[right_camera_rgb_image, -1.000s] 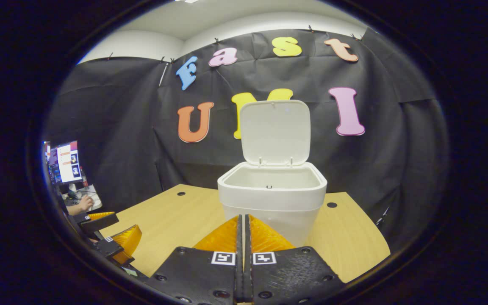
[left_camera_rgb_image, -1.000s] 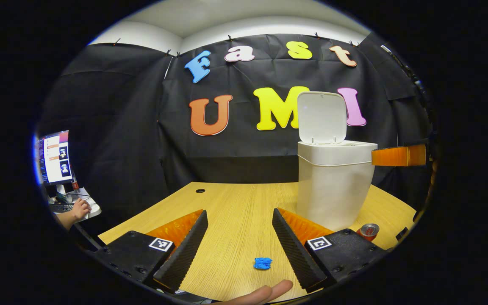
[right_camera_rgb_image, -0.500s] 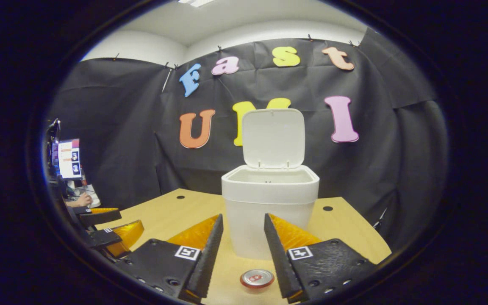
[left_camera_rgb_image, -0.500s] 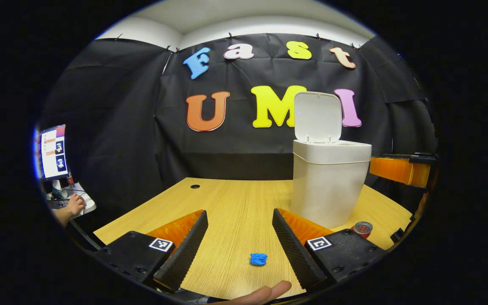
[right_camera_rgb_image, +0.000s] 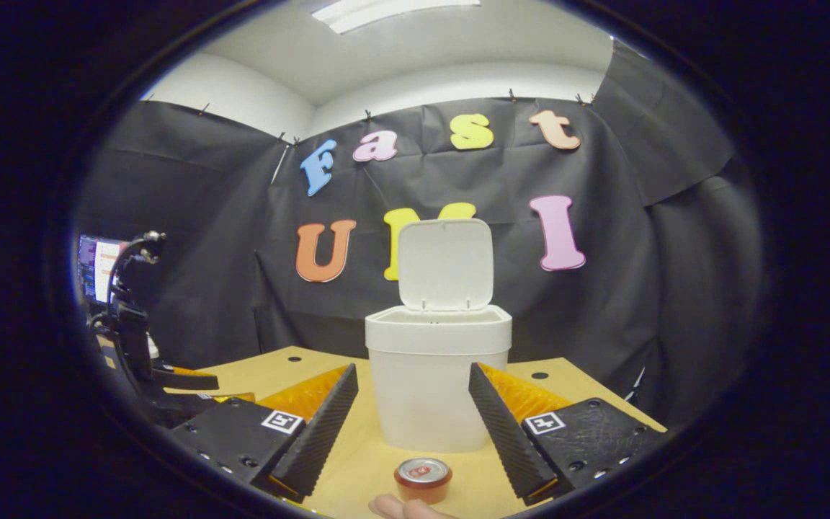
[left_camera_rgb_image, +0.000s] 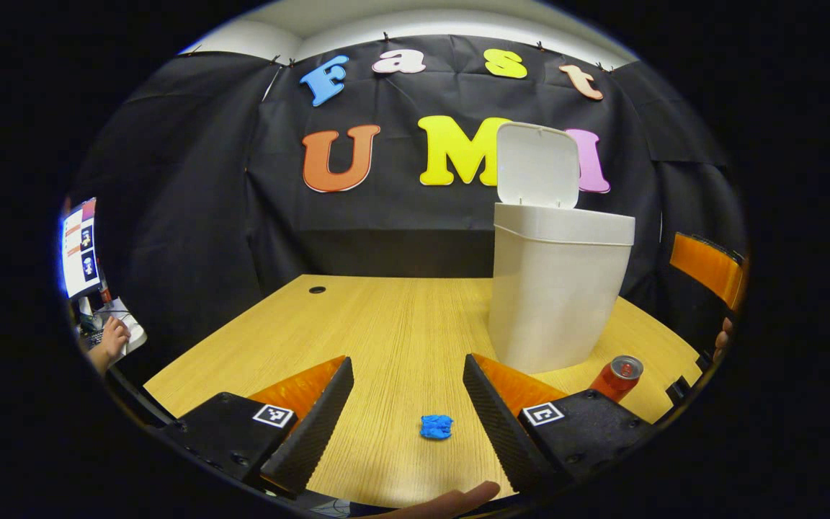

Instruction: Press the lid of the desktop garbage bin to open it, pick up the crumpled paper on the desktop and throw it into the bin, then pick up the pop can on the desktop and drop it into the bin, and finally close the garbage bin lid.

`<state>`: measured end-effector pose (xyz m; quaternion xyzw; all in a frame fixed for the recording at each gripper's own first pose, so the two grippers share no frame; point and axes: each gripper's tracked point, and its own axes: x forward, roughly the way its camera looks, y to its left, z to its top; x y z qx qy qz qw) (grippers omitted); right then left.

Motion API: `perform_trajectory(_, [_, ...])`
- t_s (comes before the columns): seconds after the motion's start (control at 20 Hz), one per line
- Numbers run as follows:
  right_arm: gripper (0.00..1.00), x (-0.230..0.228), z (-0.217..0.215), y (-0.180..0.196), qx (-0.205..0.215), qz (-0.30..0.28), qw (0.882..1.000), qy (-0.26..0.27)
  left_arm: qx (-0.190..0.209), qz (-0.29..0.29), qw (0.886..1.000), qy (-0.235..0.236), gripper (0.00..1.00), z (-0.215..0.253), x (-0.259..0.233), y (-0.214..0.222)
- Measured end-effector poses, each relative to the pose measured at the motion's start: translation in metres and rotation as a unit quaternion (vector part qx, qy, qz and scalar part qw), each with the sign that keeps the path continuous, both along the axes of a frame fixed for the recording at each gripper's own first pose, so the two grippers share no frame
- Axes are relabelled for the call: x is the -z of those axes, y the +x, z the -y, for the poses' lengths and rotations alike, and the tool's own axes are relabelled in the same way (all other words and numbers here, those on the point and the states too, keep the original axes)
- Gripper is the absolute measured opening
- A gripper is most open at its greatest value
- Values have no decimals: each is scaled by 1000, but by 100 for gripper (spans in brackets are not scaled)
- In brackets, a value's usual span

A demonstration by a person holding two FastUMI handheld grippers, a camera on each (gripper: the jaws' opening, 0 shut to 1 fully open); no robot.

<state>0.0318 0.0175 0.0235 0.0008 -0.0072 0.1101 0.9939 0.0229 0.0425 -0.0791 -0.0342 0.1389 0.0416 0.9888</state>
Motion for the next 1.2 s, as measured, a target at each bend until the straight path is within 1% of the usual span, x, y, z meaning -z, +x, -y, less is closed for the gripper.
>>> perform_trajectory(0.15, [95, 11, 5, -2, 3, 3, 1000, -14, 28, -58, 998, -7, 98, 15, 31, 4])
perform_trajectory(0.25, [95, 14, 9, 2, 10, -2, 1000, -16, 26, -91, 996, 0, 96, 13, 48, 4])
perform_trajectory(0.3, [97, 15, 9, 2, 11, -4, 1000, -11, 39, -113, 993, -2, 95, 20, 60, 2])
perform_trajectory(0.35, [96, 16, 7, 3, 10, -10, 1000, -6, 57, -134, 989, -12, 94, 31, 70, -1])
perform_trajectory(0.4, [96, 21, 5, 3, 7, -17, 1000, -5, 62, -142, 988, -16, 92, 34, 77, -1])
perform_trajectory(0.45, [95, 24, 5, 2, 9, -22, 1000, -5, 57, -146, 988, -12, 87, 30, 80, 0])
perform_trajectory(0.55, [95, 31, 3, 2, 13, -34, 999, -2, 52, -155, 986, -9, 86, 29, 84, -2])
perform_trajectory(0.65, [96, 46, -3, -5, 15, -48, 999, 6, 65, -154, 986, -18, 84, 32, 83, -4])
perform_trajectory(0.8, [95, 66, -8, -15, 14, -60, 998, -8, 69, -157, 985, 8, 80, 28, 89, -6])
perform_trajectory(0.85, [95, 66, -7, -18, 16, -60, 998, -9, 71, -159, 985, 3, 77, 30, 90, -5])
perform_trajectory(0.9, [98, 64, -7, -20, 18, -58, 998, -8, 78, -166, 983, -8, 76, 31, 91, -6])
perform_trajectory(0.95, [97, 61, -7, -21, 20, -54, 998, -3, 85, -174, 981, -16, 71, 32, 93, -8])
perform_trajectory(1.0, [95, 59, -9, -21, 21, -53, 998, 3, 90, -183, 979, -18, 68, 32, 95, -9])
perform_trajectory(1.05, [96, 60, -11, -20, 20, -57, 998, 7, 90, -196, 976, -19, 63, 36, 96, -11])
perform_trajectory(1.2, [95, 75, -11, -18, 34, -76, 996, 14, 92, -206, 974, -22, 61, 39, 90, -9])
